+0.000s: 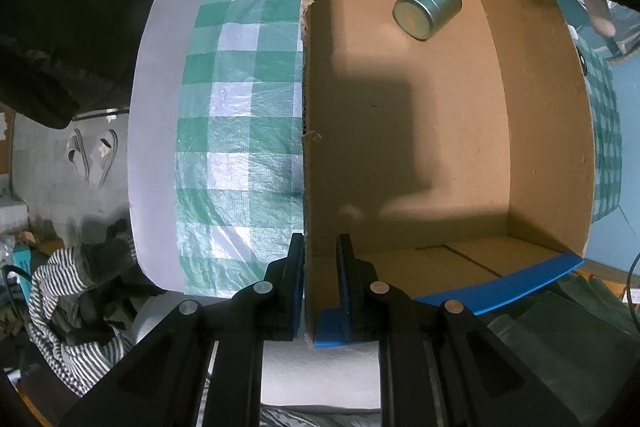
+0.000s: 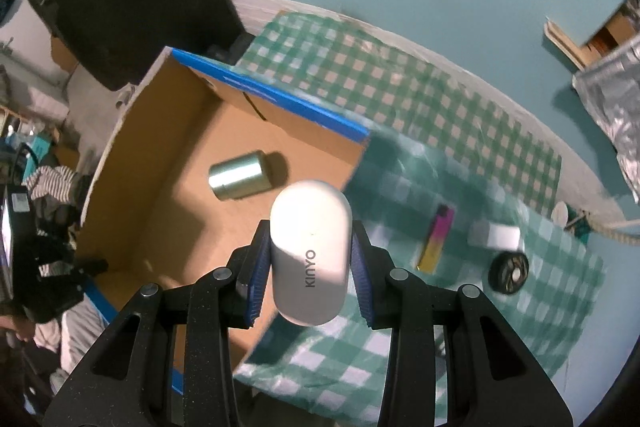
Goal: Organize rigid objects
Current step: 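Carry the white case with the right gripper into the box beside the tin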
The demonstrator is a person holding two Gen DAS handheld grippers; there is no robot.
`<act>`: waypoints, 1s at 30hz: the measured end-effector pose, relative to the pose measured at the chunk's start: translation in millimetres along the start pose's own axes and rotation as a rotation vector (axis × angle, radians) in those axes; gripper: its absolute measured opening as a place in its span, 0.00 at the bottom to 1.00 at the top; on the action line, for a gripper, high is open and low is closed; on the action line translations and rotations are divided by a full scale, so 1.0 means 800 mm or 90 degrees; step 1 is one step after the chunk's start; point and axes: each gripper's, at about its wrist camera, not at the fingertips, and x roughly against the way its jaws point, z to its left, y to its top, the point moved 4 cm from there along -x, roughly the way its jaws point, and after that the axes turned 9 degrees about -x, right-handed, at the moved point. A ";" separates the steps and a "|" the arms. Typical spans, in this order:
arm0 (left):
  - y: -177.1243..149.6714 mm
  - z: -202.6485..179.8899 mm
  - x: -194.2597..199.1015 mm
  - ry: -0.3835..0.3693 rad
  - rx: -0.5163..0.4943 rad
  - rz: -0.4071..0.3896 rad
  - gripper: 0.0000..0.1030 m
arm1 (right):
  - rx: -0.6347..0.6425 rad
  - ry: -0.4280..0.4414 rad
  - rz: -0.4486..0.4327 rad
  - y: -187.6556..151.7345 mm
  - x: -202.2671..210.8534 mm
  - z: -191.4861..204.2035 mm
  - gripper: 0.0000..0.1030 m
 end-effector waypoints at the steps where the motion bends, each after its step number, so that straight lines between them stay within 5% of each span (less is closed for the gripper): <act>1: -0.001 0.001 0.000 0.000 0.001 0.000 0.15 | 0.002 -0.011 0.013 0.002 -0.002 0.003 0.36; 22: 0.001 0.010 -0.006 0.000 0.013 0.010 0.15 | 0.042 -0.012 0.093 0.026 -0.093 0.025 0.36; 30: 0.001 0.010 -0.007 -0.001 0.013 0.012 0.15 | 0.015 -0.013 0.069 0.028 -0.096 0.013 0.36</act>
